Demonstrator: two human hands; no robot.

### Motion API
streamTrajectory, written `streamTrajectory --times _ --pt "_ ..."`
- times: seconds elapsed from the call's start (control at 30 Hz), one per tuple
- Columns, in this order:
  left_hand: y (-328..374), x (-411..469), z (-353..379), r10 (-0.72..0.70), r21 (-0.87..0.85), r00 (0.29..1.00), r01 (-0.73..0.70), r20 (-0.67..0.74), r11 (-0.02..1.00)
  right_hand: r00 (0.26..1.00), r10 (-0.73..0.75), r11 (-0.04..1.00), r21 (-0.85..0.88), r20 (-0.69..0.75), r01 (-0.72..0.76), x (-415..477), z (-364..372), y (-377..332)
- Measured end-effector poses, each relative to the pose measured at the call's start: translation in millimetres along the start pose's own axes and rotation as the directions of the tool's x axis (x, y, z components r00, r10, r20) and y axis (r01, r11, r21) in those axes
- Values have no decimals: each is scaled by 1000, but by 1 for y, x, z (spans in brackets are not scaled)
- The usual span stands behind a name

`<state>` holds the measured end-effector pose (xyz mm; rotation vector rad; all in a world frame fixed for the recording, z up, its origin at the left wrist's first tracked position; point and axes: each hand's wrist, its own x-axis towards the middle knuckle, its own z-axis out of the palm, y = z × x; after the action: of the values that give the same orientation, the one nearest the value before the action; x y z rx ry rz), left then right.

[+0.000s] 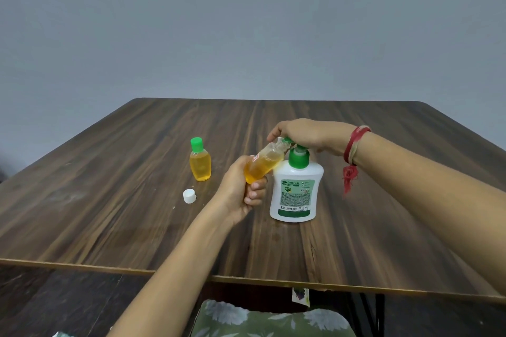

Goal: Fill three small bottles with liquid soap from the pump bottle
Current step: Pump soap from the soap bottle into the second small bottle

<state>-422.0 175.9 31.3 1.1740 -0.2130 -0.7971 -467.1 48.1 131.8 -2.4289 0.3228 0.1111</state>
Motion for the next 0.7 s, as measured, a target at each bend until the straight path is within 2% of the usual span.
streamTrajectory --times 0.2,0.7 --pt "-1 0 1 -8 3 1000 8 -14 1000 1000 -11 998 -67 6 12 -1 3 1" --pt "2 0 1 -4 -4 1000 4 -17 1000 1000 -24 998 -57 18 25 0 2 2"
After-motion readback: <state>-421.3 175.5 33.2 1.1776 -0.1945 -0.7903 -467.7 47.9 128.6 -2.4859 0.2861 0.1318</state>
